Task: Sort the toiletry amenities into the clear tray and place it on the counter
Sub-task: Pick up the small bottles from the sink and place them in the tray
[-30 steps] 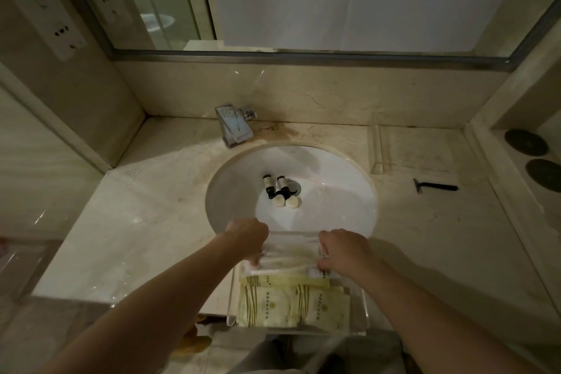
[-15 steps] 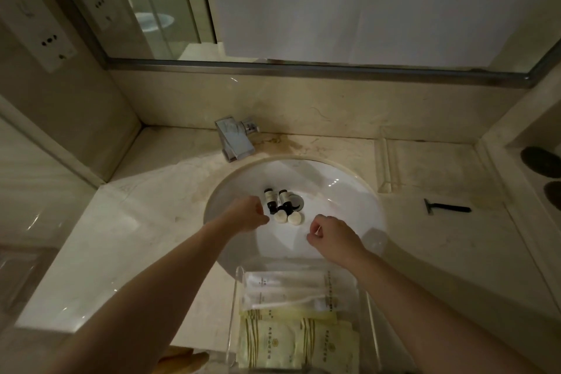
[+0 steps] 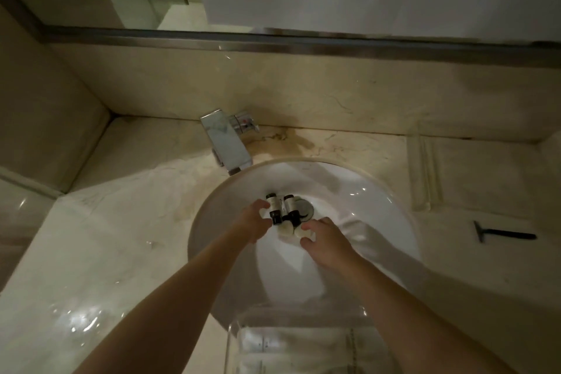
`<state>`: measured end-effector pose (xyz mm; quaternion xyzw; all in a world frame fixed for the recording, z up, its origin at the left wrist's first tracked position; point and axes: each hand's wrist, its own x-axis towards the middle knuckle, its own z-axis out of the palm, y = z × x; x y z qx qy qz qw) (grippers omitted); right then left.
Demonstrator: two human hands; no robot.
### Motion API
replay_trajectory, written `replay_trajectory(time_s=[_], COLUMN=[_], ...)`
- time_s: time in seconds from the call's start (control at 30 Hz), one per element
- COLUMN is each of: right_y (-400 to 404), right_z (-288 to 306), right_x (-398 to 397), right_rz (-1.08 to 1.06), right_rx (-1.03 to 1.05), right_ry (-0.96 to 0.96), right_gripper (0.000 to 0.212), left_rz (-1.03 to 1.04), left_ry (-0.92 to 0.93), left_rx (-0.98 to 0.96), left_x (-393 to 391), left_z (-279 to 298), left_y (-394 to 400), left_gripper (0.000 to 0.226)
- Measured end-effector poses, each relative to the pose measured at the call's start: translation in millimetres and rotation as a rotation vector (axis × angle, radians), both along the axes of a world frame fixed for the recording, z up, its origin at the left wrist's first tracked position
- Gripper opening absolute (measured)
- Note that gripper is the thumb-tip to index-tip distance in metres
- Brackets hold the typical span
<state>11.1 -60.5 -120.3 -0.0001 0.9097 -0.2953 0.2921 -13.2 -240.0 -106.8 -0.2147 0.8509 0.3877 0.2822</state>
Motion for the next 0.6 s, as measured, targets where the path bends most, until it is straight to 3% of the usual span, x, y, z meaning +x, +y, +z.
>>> replay_trajectory(time_s=[0.1,0.37,0.6], right_y=[-8.0,-28.5,-35.9], right_z=[-19.6,-63.5,-77.8], right_x=[-13.2,-38.2,-45.0], right_rz=[0.021,0.101,0.162], right_rx=[0.008,0.078,0.176], right_ry=[-0.008,0.044,0.066], right_gripper=[0.044,0.044,0.039], left_rz=[-0.006,-0.097,-0.1], left_ry=[0.032,0.03,0.029], left_rx=[0.045,-0.054,-0.109], left_x=[-13.8,-32.9,-38.7], left_z=[-20.8,-58.4,-76.4], left_y=[5.7,16.9,21.7], left_gripper=[0.045,0.054,0.044])
